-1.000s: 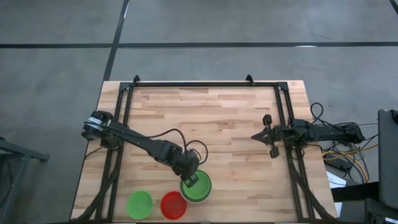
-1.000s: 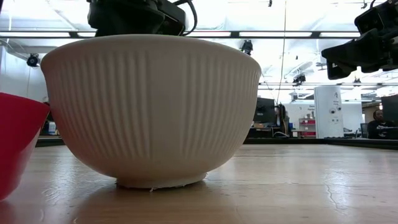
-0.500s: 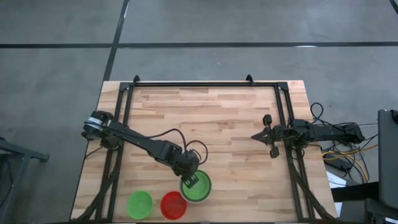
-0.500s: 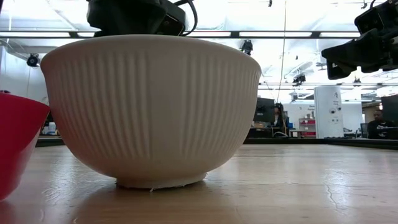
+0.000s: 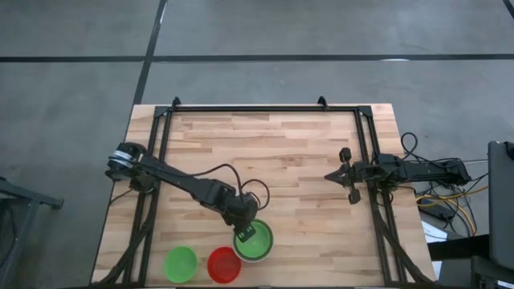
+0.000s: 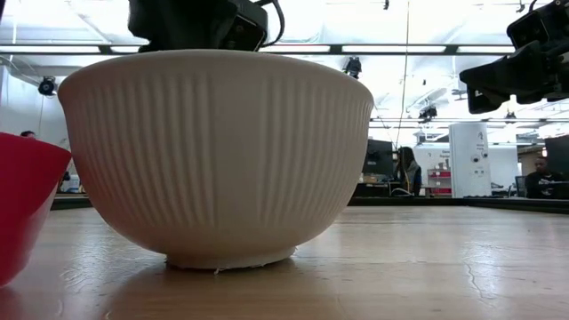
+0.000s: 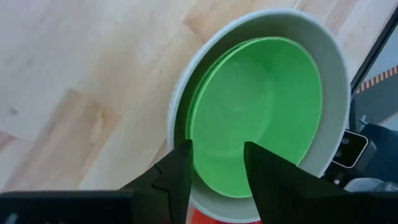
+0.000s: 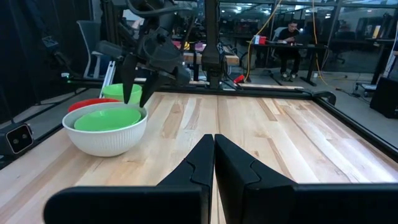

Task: Nest bowls inside each other
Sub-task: Stack the top green bowl on top of the green bowl, then stack the green bowl on top of the green bowl

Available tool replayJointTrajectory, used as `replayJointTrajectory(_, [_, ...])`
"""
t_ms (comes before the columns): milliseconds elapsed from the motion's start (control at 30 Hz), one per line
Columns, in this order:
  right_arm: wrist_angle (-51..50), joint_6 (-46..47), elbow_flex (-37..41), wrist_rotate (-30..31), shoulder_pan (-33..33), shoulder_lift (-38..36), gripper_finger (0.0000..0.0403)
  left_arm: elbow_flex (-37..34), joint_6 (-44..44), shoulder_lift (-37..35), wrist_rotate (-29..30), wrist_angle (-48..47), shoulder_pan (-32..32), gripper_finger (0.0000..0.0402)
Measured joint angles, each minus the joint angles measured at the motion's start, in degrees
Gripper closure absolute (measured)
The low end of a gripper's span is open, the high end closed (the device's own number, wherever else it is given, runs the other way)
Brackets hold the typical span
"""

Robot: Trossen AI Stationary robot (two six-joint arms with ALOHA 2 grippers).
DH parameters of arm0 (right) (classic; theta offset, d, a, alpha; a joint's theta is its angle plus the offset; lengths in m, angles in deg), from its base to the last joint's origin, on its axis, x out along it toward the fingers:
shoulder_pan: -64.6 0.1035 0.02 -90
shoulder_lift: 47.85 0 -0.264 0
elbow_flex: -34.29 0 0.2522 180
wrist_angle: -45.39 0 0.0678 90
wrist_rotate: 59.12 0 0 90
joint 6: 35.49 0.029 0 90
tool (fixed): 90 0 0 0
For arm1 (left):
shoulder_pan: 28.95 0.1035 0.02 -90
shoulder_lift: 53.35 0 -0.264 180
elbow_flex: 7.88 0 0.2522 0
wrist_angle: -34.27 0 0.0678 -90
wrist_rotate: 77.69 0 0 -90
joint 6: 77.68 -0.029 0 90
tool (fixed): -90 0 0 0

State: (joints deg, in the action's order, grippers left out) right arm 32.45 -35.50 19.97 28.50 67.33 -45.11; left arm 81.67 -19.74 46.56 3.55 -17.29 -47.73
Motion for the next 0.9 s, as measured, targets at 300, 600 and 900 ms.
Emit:
replayJointTrajectory(300, [0.00, 0.00, 0.02, 0.00, 0.01, 0.00, 0.0394, 0.02, -2.98, -6.23, 8.64, -2.60, 0.30, 0.0254])
replayJointTrajectory(600, [0.00, -0.02, 0.00, 0.00, -0.01, 0.02, 0.0394, -0.05, -5.37, -13.04, 15.04, -5.82, 0.54, 0.0254])
replayJointTrajectory(900, [0.00, 0.00, 0.01, 0.00, 0.01, 0.01, 0.0394, -0.09, -11.82, -17.97, 19.95, -5.17, 0.52, 0.0254])
